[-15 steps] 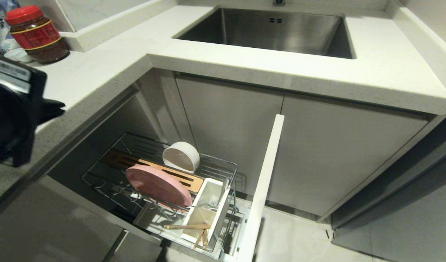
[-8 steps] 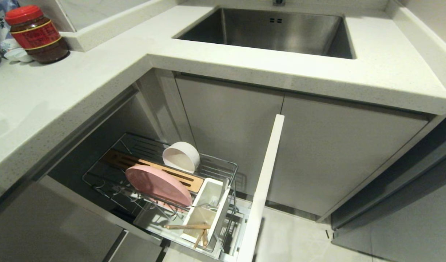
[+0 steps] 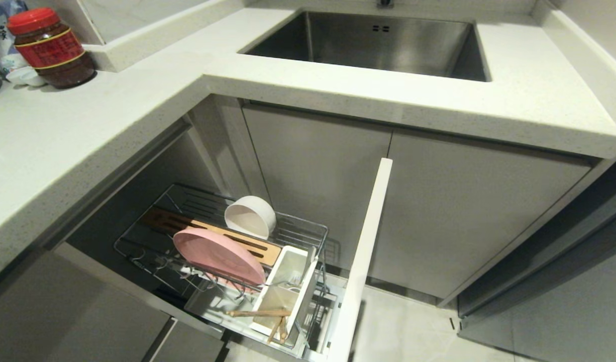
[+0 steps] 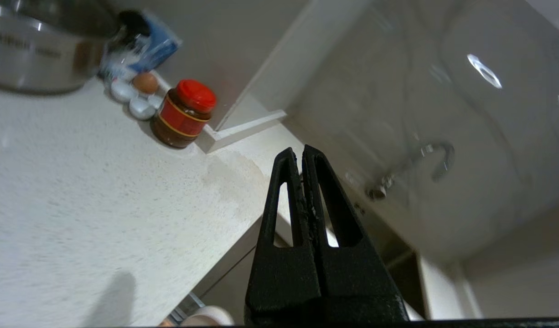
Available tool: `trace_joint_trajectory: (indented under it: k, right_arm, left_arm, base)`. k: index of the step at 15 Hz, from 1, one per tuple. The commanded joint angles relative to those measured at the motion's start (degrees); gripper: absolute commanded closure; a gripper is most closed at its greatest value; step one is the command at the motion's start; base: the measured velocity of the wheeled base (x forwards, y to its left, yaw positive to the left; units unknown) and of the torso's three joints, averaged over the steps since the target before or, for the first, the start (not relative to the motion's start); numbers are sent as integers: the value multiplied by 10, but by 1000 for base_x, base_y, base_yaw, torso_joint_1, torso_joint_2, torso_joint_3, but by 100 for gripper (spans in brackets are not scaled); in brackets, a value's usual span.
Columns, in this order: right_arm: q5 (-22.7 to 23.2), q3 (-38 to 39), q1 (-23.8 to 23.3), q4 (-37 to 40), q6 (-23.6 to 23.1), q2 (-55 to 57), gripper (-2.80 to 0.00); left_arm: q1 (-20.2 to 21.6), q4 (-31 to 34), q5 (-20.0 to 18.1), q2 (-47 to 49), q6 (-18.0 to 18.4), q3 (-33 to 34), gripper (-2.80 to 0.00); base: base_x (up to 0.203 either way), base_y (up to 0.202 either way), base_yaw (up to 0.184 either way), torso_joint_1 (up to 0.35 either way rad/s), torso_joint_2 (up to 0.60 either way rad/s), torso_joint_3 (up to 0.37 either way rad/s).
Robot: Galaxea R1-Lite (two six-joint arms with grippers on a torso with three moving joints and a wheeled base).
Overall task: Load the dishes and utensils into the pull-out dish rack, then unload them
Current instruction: Take the plate out of the cupboard
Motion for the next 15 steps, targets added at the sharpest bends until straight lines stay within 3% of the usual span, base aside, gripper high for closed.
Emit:
trace_joint_trajectory:
  k: [1, 5, 9, 12, 15]
  right_arm:
    - [0, 15, 0, 0, 0, 0, 0]
    - [0, 15, 0, 0, 0, 0, 0]
    - [-1, 15, 0, 0, 0, 0, 0]
    - [0, 15, 0, 0, 0, 0, 0]
    - [0, 15, 0, 0, 0, 0, 0]
  left_arm:
    - [48, 38, -86, -95, 60, 25, 0]
    - [84, 107, -181, -207, 171, 139, 0]
    - [96, 113, -216, -292, 267, 307, 0]
    - [93, 48, -230, -345, 340, 439, 0]
    - [92, -69, -239, -379, 356, 584, 0]
  base:
    - [0, 0, 0, 0, 0, 0]
    - [0, 0, 0, 0, 0, 0]
    - [0, 0, 0, 0, 0, 0]
    - [0, 0, 0, 0, 0, 0]
    - [0, 0, 0, 0, 0, 0]
